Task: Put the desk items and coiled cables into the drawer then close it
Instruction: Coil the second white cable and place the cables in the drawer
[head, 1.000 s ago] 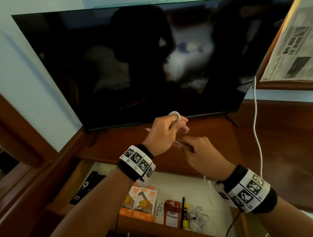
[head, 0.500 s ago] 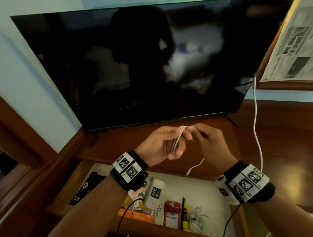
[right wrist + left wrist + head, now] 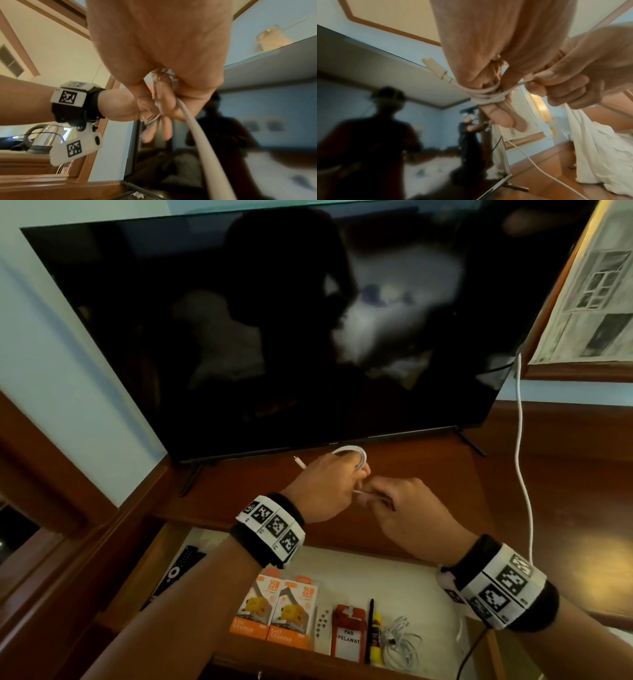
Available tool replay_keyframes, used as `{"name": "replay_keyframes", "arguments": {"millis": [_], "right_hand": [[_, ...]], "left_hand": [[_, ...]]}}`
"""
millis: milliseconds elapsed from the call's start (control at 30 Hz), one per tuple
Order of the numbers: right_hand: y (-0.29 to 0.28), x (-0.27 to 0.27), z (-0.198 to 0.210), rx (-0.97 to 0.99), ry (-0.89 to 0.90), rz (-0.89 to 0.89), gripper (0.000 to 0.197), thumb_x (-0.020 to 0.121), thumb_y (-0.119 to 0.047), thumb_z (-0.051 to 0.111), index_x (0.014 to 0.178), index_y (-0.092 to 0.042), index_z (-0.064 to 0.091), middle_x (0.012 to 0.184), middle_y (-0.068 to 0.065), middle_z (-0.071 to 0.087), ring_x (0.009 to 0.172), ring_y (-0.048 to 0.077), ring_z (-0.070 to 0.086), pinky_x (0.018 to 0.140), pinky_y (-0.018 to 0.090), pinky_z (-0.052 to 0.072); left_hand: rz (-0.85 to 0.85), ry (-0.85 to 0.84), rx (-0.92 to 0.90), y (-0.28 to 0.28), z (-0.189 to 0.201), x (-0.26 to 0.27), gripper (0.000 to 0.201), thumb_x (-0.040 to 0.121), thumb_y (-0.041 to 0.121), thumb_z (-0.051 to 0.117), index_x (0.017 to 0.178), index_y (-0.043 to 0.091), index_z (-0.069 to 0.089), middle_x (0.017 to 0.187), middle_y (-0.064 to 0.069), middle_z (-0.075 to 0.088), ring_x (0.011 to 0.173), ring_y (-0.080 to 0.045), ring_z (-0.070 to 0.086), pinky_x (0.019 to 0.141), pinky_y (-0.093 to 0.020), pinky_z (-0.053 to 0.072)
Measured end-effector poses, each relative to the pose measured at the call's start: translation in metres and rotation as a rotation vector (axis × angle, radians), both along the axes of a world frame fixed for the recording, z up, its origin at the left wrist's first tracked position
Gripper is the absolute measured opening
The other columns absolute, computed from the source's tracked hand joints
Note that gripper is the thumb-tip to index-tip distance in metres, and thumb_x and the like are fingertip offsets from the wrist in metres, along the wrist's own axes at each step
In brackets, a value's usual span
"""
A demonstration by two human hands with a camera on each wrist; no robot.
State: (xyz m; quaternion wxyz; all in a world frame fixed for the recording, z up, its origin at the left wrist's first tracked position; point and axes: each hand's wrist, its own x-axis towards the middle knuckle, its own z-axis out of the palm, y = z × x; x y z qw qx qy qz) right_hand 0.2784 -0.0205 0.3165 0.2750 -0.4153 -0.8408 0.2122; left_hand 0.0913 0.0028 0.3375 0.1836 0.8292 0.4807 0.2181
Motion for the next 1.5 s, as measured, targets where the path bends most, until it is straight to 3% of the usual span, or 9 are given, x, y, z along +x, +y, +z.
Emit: {"name": "replay_keyframes", "arguments": {"millis": [200,400,533,667,833,1067,1300,1400,1500], "right_hand": [[0.005,0.010,0.010,0.147,0.107,-0.072,0.012,0.096,-0.037,0.062,0.086,-0.032,0.063,0.080,-0.015,0.060,0.064,0.009,0.054,0.054,0.030,0.046],[0.010,0.005,-0.009,0.209,0.263,0.007,0.013,0.101,-0.017,0.058,0.104,-0.013,0.070,0.094,-0.008,0.060,0.081,0.006,0.058,0.071,0.018,0.046],[0.006,-0.007,-0.020,0.056,0.302,-0.066,0.026,0.105,-0.030,0.037,0.113,-0.023,0.061,0.085,-0.005,0.059,0.069,0.011,0.056,0.058,0.024,0.046],[-0.002,-0.023,-0.032,-0.115,0.194,-0.069,0.023,0.104,-0.014,0.041,0.087,-0.023,0.053,0.071,-0.001,0.061,0.056,0.018,0.056,0.052,0.039,0.048],[-0.007,-0.028,-0.019,-0.459,0.328,0.012,0.009,0.106,-0.011,0.044,0.101,-0.017,0.047,0.072,0.000,0.056,0.051,0.017,0.049,0.049,0.035,0.050],[-0.008,-0.019,-0.013,-0.448,0.192,-0.094,0.012,0.094,-0.002,0.050,0.089,-0.004,0.061,0.073,0.017,0.067,0.051,0.024,0.055,0.052,0.041,0.050],[-0.003,-0.004,0.011,-0.556,-0.161,-0.099,0.013,0.083,-0.008,0.060,0.079,-0.008,0.072,0.077,0.008,0.076,0.069,0.029,0.072,0.067,0.040,0.063],[-0.004,0.003,0.024,-0.630,-0.252,-0.084,0.024,0.095,-0.014,0.053,0.088,-0.007,0.075,0.070,0.004,0.077,0.057,0.014,0.069,0.052,0.016,0.051],[-0.001,0.013,0.032,-0.648,-0.266,-0.062,0.022,0.094,-0.020,0.059,0.083,-0.011,0.076,0.068,0.005,0.076,0.059,0.017,0.070,0.054,0.017,0.051]], "left_hand": [[-0.129,-0.321,-0.448,-0.012,0.007,-0.013,0.046,0.113,0.029,0.037,0.098,-0.002,0.068,0.054,-0.009,0.052,0.045,-0.012,0.041,0.050,-0.019,0.034],[-0.339,-0.670,-0.806,-0.014,0.007,-0.025,0.035,0.108,0.027,0.042,0.091,0.005,0.064,0.051,0.003,0.035,0.041,-0.011,0.022,0.045,-0.027,0.018],[-0.363,-1.156,-0.837,-0.020,0.004,-0.014,0.031,0.112,0.022,0.033,0.098,0.007,0.056,0.059,0.002,0.048,0.043,-0.008,0.043,0.047,-0.022,0.035],[-0.199,-1.365,-0.718,-0.023,0.000,0.010,0.027,0.112,0.018,0.036,0.106,0.004,0.058,0.089,-0.011,0.074,0.080,-0.021,0.074,0.073,-0.028,0.060],[-0.066,-1.271,-0.501,-0.016,-0.007,0.025,0.024,0.111,0.015,0.039,0.110,-0.001,0.057,0.116,-0.029,0.072,0.110,-0.039,0.072,0.093,-0.041,0.060],[-0.043,-0.818,-0.162,-0.012,-0.023,0.040,0.020,0.111,0.019,0.044,0.108,0.005,0.058,0.119,-0.017,0.073,0.113,-0.021,0.072,0.098,-0.040,0.059],[-0.035,-0.238,-0.032,-0.012,-0.031,0.035,0.027,0.111,0.037,0.041,0.090,0.019,0.044,0.075,-0.001,0.060,0.062,-0.020,0.058,0.059,-0.049,0.051],[-0.067,-0.119,0.011,-0.014,-0.030,0.032,0.029,0.112,0.037,0.036,0.091,0.017,0.043,0.072,-0.001,0.055,0.057,-0.018,0.050,0.052,-0.040,0.041],[-0.095,-0.155,-0.047,-0.014,-0.029,0.031,0.030,0.112,0.033,0.037,0.091,0.013,0.045,0.076,-0.005,0.055,0.060,-0.021,0.050,0.055,-0.041,0.042]]}}
